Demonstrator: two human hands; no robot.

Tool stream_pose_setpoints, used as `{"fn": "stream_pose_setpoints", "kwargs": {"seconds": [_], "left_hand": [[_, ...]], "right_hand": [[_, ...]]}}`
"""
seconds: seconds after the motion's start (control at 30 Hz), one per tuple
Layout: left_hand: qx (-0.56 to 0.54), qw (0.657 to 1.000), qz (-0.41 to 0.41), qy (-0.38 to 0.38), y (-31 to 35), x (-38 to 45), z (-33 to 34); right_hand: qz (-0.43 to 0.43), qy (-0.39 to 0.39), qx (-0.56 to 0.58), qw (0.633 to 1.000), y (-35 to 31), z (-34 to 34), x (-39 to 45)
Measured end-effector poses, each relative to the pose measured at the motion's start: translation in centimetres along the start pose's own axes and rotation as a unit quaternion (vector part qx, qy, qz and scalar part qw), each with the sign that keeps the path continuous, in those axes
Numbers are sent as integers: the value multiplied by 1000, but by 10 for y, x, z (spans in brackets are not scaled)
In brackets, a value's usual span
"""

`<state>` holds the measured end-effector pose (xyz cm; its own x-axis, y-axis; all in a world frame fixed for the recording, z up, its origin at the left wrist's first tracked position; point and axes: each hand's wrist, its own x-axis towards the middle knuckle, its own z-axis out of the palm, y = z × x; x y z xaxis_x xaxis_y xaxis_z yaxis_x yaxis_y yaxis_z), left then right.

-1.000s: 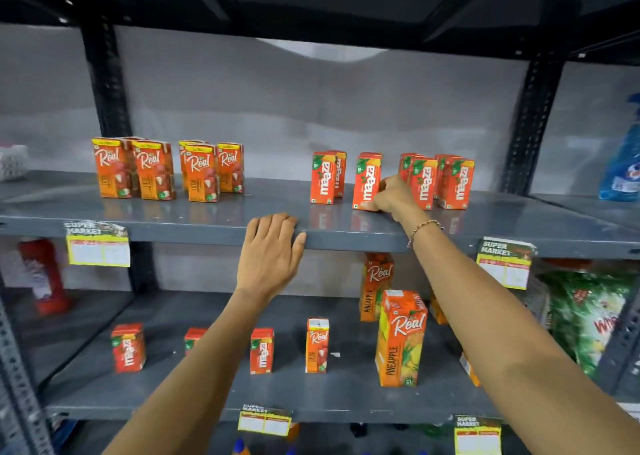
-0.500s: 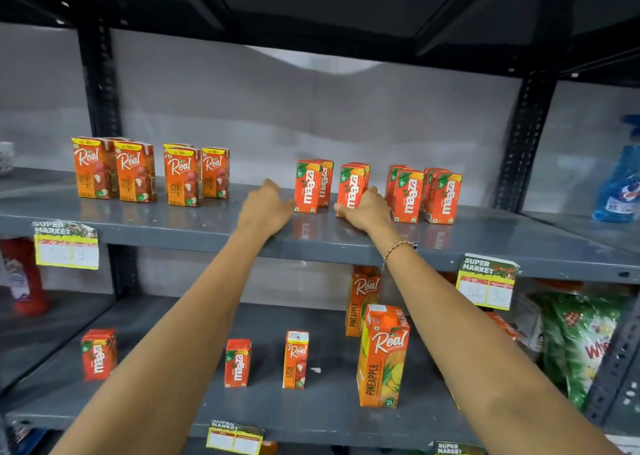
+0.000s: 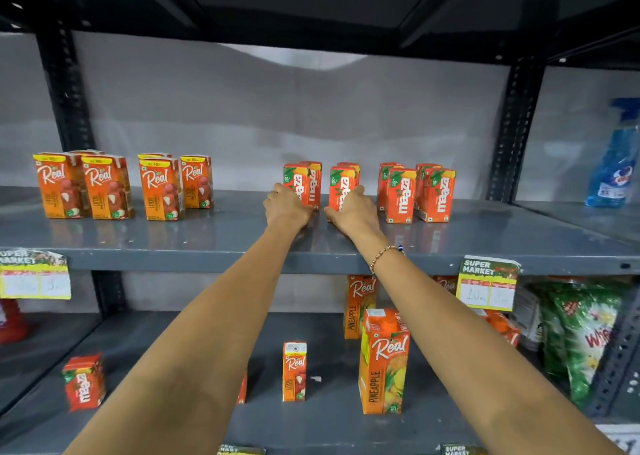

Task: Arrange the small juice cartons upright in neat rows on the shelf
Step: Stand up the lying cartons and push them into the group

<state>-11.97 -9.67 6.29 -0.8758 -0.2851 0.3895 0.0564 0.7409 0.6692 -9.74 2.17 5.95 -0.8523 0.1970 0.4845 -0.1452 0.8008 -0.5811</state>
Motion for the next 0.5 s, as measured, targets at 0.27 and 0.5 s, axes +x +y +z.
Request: {"fn": "stream_pose_setpoints", "kwargs": {"seconds": [0.27,0.5], "left_hand": [[15,999,50,-9,7,-7,7],[44,997,70,-7,8,-11,6]], "right_hand": [[49,30,-2,998,5,-2,-1],[36,11,-8,999,5,-3,0]]}}
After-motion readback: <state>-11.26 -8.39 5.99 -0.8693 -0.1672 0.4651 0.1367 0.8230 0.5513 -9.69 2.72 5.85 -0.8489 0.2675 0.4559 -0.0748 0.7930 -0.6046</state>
